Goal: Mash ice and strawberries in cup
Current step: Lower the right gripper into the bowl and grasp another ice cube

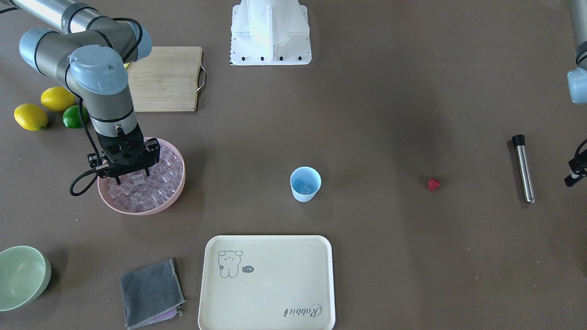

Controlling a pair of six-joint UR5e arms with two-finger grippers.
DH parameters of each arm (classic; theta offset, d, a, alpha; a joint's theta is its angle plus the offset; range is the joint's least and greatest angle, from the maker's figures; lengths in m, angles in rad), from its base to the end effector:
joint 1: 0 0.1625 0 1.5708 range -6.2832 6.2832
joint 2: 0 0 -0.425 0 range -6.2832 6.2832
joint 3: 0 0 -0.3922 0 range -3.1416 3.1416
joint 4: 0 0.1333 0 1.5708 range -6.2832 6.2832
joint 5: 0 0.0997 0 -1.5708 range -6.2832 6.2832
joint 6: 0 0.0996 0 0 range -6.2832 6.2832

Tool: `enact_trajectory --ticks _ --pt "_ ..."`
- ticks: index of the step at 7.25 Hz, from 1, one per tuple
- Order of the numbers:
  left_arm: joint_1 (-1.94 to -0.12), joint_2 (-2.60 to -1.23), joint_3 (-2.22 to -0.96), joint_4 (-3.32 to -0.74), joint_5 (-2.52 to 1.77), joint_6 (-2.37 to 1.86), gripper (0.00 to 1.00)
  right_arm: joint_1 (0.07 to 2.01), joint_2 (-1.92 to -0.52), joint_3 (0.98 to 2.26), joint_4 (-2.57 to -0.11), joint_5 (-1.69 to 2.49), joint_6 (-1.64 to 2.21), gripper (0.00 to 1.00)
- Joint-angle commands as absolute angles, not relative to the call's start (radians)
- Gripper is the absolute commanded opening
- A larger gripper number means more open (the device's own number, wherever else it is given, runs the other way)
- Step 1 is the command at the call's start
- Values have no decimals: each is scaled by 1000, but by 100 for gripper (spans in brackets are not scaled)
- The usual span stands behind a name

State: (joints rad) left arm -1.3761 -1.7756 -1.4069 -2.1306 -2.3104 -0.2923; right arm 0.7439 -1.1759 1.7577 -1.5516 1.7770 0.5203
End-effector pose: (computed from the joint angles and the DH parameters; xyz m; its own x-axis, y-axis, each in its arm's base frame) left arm 0.0516 -0.6036 0.5669 0.6695 0.2616 -0.6953 0.0348 0.9239 0.3810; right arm -0.3860 -0.5087 0.3633 0.8029 -0.4153 0.4276 0.2394 0.8816 0.4067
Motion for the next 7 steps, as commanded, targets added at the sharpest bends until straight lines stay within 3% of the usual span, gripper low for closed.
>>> enact_trajectory --ticks 1,2,6,7 --pt "-1373 -1776 -1404 -2140 -2310 -298 97 727 -1183 1753 -1543 1776 529 68" --pt "-1371 -1775 -1402 -2140 -2310 -296 97 723 -1184 1749 -1542 1778 532 61" --pt "-1368 -1776 -1401 -2140 -2310 -298 97 718 -1181 1726 -1542 1778 531 55" --pt "-1368 -1776 -1402 -2140 -2310 -298 97 718 -1180 1726 -1542 1776 532 47"
